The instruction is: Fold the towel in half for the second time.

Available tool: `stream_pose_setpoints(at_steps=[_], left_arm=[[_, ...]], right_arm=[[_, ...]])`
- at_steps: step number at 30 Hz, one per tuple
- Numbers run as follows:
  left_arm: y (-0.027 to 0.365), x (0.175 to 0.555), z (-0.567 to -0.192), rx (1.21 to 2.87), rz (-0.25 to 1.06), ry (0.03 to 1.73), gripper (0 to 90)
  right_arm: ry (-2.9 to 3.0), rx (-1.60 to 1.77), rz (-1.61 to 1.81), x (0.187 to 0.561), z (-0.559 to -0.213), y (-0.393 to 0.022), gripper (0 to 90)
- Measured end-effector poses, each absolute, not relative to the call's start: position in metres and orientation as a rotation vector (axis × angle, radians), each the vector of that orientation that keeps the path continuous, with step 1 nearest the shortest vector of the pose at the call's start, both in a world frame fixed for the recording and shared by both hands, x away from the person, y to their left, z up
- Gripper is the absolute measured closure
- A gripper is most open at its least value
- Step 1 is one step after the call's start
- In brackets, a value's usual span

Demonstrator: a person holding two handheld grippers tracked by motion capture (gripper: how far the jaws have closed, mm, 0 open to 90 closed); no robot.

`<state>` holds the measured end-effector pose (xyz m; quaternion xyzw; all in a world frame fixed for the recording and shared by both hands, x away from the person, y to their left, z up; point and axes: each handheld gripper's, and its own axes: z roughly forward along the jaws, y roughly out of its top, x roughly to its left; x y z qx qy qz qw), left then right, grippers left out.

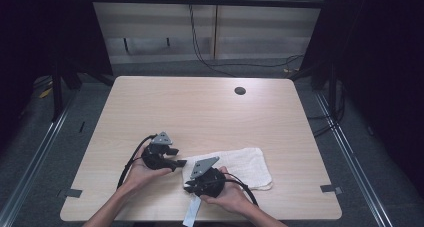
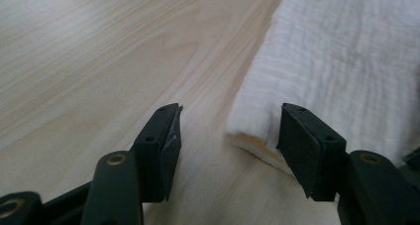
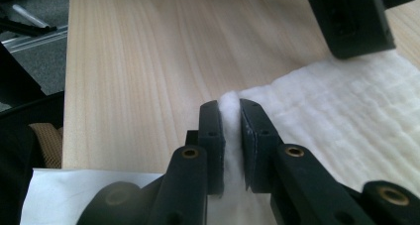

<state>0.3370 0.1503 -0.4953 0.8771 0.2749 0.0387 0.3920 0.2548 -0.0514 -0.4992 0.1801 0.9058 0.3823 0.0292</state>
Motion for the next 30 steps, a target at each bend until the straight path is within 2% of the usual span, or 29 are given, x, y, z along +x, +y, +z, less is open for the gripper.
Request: stream_pose_setpoints(at_steps=[4, 13, 16, 18, 23, 30], left_arm=[[0.146, 0.337, -0.498, 2.228, 0.077, 0.688, 42.8], [0.140, 0.335, -0.500, 2.248, 0.075, 0.657, 51.2], [0.139, 0.332, -0.500, 2.262, 0.072, 0.620, 57.9], [0.137, 0.330, -0.499, 2.269, 0.063, 0.599, 67.0], [0.138, 0.331, -0.500, 2.264, -0.001, 0.604, 82.1], [0.139, 0.330, -0.498, 2.247, -0.038, 0.613, 84.1]], right_arm=[[2.792, 0.585, 1.184, 0.255, -0.499, -0.051, 81.3], [2.795, 0.592, 1.194, 0.255, -0.499, -0.051, 81.1], [2.796, 0.599, 1.194, 0.255, -0.499, -0.051, 81.1], [2.798, 0.607, 1.191, 0.253, -0.499, -0.049, 81.1], [2.819, 0.609, 1.201, 0.253, -0.499, -0.048, 81.2], [2.828, 0.617, 1.221, 0.251, -0.499, -0.046, 81.8]])
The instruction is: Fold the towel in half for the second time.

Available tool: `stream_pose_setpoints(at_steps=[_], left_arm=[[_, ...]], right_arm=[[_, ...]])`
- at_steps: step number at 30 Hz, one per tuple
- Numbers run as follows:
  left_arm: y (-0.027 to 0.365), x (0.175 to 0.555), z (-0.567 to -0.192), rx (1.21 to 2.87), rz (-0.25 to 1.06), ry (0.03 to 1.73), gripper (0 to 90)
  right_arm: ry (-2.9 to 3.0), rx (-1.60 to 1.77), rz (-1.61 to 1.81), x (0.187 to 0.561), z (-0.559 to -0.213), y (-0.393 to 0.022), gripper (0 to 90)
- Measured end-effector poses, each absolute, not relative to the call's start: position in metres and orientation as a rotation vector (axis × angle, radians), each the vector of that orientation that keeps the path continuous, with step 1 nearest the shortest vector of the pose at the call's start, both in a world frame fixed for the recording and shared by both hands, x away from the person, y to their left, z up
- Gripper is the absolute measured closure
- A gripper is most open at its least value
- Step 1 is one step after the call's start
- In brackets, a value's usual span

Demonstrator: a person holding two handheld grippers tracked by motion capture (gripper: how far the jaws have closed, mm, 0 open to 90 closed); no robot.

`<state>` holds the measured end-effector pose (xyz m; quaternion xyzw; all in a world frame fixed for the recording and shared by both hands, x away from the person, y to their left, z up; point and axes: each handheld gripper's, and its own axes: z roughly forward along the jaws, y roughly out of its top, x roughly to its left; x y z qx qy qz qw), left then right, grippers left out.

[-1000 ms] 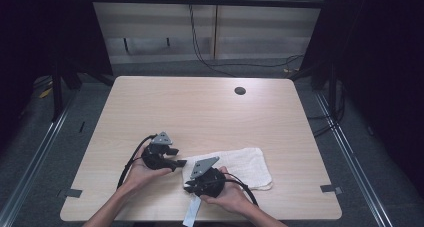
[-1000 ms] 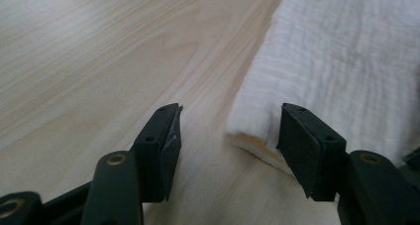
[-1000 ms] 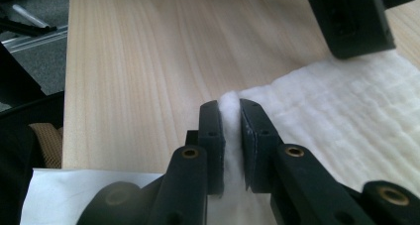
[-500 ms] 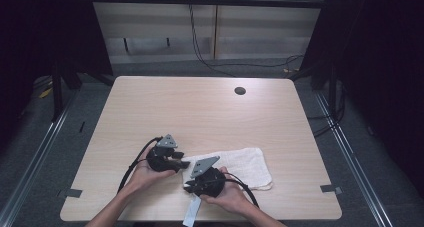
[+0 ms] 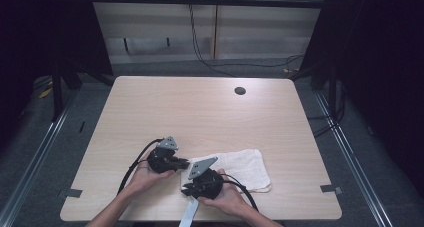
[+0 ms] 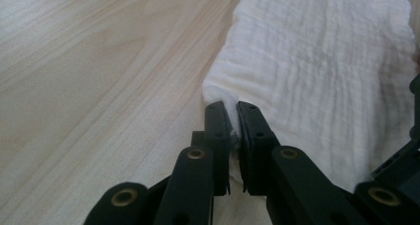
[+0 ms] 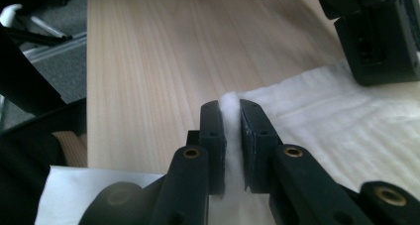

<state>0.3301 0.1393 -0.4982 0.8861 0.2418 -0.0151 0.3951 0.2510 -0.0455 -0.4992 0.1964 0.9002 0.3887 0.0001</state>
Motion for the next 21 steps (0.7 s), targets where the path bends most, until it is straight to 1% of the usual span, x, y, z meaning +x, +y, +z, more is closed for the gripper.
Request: stream_pose_setpoints(at_steps=[4, 8, 14, 16, 21], left_arm=[[0.141, 0.328, -0.499, 2.240, -0.054, 0.630, 84.1], [0.144, 0.326, -0.496, 2.215, -0.077, 0.638, 84.1], [0.156, 0.328, -0.487, 2.164, -0.070, 0.657, 84.1], [0.160, 0.328, -0.483, 2.127, -0.088, 0.680, 84.1], [0.165, 0.327, -0.472, 2.104, -0.054, 0.668, 84.1]], right_arm=[[2.855, 0.672, 1.276, 0.250, -0.500, -0.044, 82.0], [2.852, 0.646, 1.274, 0.248, -0.497, -0.041, 82.0], [2.814, 0.650, 1.333, 0.248, -0.485, -0.045, 82.0], [2.805, 0.664, 1.364, 0.248, -0.481, -0.046, 82.1], [2.767, 0.652, 1.415, 0.247, -0.468, -0.047, 82.1]])
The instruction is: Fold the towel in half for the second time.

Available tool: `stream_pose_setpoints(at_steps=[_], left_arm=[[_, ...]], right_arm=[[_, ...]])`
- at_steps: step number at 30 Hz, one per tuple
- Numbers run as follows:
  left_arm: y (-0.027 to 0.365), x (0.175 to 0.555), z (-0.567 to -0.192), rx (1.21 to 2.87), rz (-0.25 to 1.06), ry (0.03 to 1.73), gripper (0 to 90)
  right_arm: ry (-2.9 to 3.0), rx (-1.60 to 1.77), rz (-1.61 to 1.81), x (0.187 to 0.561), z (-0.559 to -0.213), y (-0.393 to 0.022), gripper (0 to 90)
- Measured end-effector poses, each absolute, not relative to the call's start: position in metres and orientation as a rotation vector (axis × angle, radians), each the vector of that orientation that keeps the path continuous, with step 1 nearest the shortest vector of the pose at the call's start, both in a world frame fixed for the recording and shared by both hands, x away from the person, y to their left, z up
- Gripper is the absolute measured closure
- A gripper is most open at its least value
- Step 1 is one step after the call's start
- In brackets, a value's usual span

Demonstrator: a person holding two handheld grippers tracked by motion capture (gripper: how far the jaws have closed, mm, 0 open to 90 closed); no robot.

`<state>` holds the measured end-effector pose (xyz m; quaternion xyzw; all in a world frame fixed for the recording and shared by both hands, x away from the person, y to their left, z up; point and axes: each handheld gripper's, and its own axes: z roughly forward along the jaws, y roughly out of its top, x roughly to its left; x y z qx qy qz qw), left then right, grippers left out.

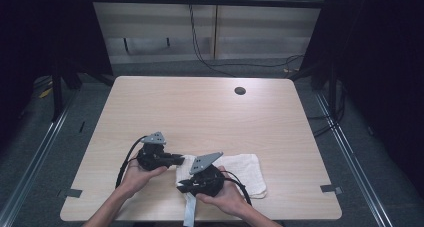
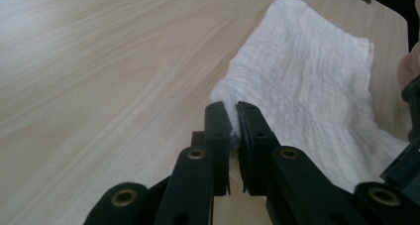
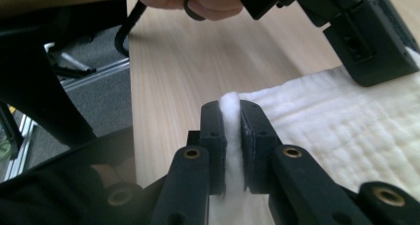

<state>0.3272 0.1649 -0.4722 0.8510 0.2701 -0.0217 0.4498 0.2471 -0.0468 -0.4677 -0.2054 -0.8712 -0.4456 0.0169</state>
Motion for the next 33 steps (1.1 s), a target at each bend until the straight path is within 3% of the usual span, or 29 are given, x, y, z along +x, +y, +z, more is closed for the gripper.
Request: stream_pose_setpoints(at_steps=[25, 33], left_arm=[[0.214, 0.333, -0.449, 2.016, 0.041, 0.759, 84.0], [0.225, 0.332, -0.447, 2.015, 0.050, 0.768, 84.0]], right_arm=[[-2.696, -0.573, -1.473, 0.271, -0.430, -0.003, 82.1], [-2.705, -0.525, -1.448, 0.272, -0.431, 0.015, 82.1]])
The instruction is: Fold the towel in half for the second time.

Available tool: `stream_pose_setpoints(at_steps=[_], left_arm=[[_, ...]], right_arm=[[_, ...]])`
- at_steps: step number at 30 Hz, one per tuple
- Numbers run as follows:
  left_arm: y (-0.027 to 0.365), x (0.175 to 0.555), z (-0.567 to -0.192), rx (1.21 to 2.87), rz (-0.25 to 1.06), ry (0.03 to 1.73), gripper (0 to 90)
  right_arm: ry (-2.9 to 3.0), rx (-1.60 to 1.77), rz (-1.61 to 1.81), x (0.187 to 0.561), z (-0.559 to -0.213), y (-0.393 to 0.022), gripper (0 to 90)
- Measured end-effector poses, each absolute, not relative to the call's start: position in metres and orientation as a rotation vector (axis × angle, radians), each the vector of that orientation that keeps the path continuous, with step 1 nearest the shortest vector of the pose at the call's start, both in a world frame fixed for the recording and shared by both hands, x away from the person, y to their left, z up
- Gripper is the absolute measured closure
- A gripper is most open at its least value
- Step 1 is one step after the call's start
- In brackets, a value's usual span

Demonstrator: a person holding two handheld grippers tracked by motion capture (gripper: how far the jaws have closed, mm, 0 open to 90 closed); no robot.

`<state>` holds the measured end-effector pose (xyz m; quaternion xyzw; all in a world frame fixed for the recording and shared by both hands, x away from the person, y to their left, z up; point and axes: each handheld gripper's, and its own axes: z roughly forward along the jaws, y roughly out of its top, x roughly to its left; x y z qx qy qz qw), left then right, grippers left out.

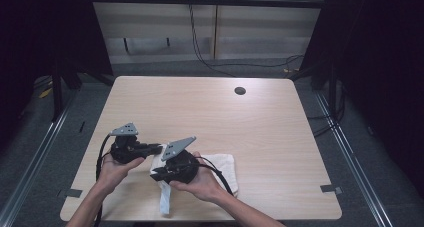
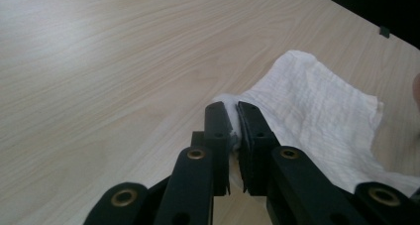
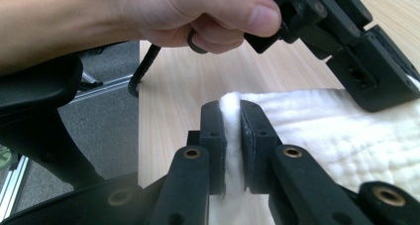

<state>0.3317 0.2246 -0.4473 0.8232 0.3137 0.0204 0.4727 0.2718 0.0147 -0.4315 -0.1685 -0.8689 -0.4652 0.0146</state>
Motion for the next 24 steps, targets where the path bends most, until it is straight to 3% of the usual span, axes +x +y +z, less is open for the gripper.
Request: stream_pose_setpoints(at_steps=[24], left_arm=[[0.248, 0.333, -0.417, 1.992, 0.144, 0.756, 84.0]], right_arm=[[-2.624, -0.510, -1.616, 0.279, -0.405, 0.036, 82.2]])
